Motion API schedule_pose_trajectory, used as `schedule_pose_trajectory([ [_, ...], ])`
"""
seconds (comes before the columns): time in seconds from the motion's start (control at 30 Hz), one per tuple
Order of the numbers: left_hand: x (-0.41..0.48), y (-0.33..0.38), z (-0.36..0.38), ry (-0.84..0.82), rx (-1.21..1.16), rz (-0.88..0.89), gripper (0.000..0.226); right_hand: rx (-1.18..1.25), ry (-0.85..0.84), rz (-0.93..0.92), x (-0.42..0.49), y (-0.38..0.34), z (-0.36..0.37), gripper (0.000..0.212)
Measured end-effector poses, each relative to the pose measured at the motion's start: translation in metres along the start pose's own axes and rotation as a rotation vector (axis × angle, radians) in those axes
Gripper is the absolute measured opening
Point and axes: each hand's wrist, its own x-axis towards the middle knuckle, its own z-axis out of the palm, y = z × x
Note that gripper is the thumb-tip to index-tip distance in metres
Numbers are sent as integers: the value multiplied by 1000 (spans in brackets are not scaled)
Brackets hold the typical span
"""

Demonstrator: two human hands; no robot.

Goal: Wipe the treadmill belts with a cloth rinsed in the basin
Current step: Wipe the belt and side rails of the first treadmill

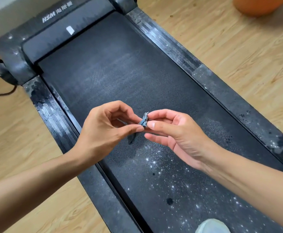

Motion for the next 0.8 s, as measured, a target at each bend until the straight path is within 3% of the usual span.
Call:
schedule_pose_trajectory([
  [0.1, 0, 5, 2, 0, 119, 77, 32, -30, -9, -23, 0, -1, 1, 32],
  [0.2, 4, 5, -1, -18, 115, 77, 35, -59, 16, -38, 2, -3, 0, 21],
  [0.37, 13, -4, -9, -117, -114, -96, 33, -30, 43, -26, 7, -2, -5, 20],
  [0.47, 18, -14, -18, -127, -136, -204, 30, -25, 64, 2, 8, 2, -13, 25],
  [0.57, 19, -23, -22, -40, -137, -274, 23, -39, 64, 92, 4, 18, -24, 29],
  [0.67, 17, -22, -18, 40, -266, -285, 19, -27, 8, 301, -1, 39, -33, 27],
  [0.73, 17, -17, -14, 42, -413, -298, 23, -188, -112, 446, 0, 44, -40, 20],
  [0.8, 17, -11, -11, 21, -533, -296, 24, -504, -150, 424, 8, 38, -49, 29],
])
